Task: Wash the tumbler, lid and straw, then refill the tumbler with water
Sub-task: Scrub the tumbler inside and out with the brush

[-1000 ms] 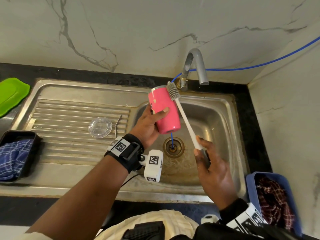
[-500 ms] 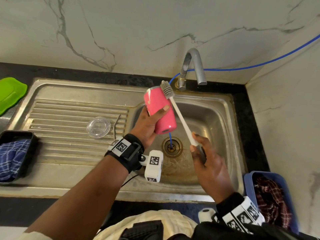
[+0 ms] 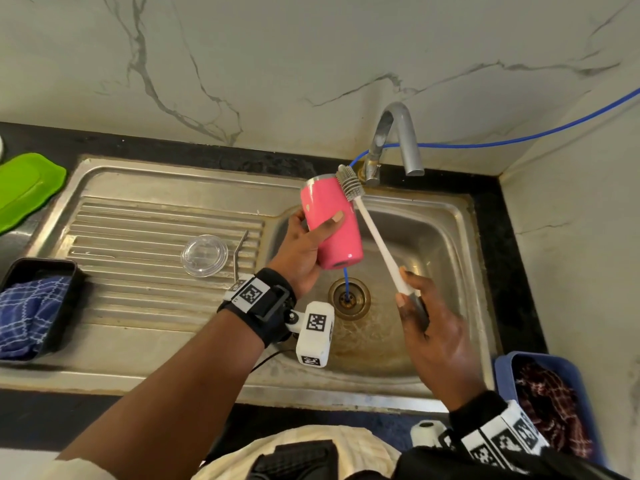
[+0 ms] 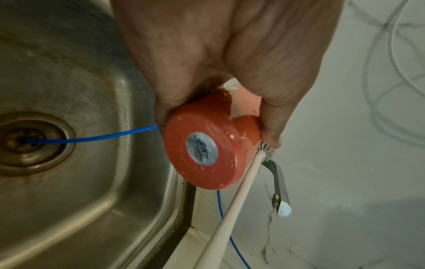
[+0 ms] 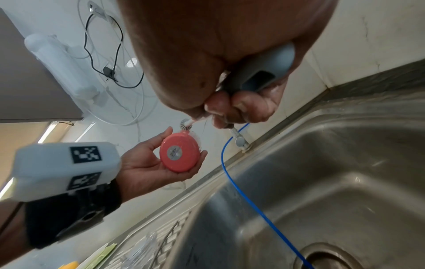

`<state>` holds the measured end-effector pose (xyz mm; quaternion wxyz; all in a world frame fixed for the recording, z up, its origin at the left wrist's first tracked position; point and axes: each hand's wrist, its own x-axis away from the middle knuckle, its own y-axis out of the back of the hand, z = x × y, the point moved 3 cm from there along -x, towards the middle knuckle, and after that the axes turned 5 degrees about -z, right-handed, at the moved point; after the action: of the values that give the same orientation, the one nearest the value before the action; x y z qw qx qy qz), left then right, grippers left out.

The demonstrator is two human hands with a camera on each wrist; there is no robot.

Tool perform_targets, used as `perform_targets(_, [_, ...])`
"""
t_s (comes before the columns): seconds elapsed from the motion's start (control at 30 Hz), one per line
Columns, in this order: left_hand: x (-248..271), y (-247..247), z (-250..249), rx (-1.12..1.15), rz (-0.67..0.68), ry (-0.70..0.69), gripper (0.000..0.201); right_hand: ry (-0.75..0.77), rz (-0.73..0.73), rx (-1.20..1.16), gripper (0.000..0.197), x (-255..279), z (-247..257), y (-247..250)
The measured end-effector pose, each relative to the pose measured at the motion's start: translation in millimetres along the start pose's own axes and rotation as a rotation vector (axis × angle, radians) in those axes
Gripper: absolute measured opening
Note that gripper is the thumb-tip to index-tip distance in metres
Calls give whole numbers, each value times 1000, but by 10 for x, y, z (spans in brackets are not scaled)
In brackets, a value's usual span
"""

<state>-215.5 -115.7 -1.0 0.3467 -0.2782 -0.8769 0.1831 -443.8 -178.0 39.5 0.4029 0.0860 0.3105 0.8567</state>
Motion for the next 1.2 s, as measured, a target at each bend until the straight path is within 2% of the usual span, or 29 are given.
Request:
perform_targets(0.13, [-66,-34,-71,34,-8,-6,65,27,7,18,36,-25,24,17])
perform_targets(0.27, [-104,49,-147,54,-47,-18,75,18,41,-9,35,67,38,13])
perform_targets(0.43, [-21,35,37,24,29,4,73,14,23,17,36,-52,-11,0])
perform_targets(0.7, [-79,61,-157,2,-76,-34,74,-1,63,-22,33,86,25,-52])
perform_targets(0.87, [-76,71,-27,-92,-23,-38,77,-13,40,-10,35,-3,-1,-35])
perform_targets(1.13, [-153,146,-177,-18,-52,-55,71,-21,88,-23,34,154,34,-75])
perform_targets(1.2, [-131,123,-135,-32,-20,-39,68,-31,81,-31,34,111,28,-74])
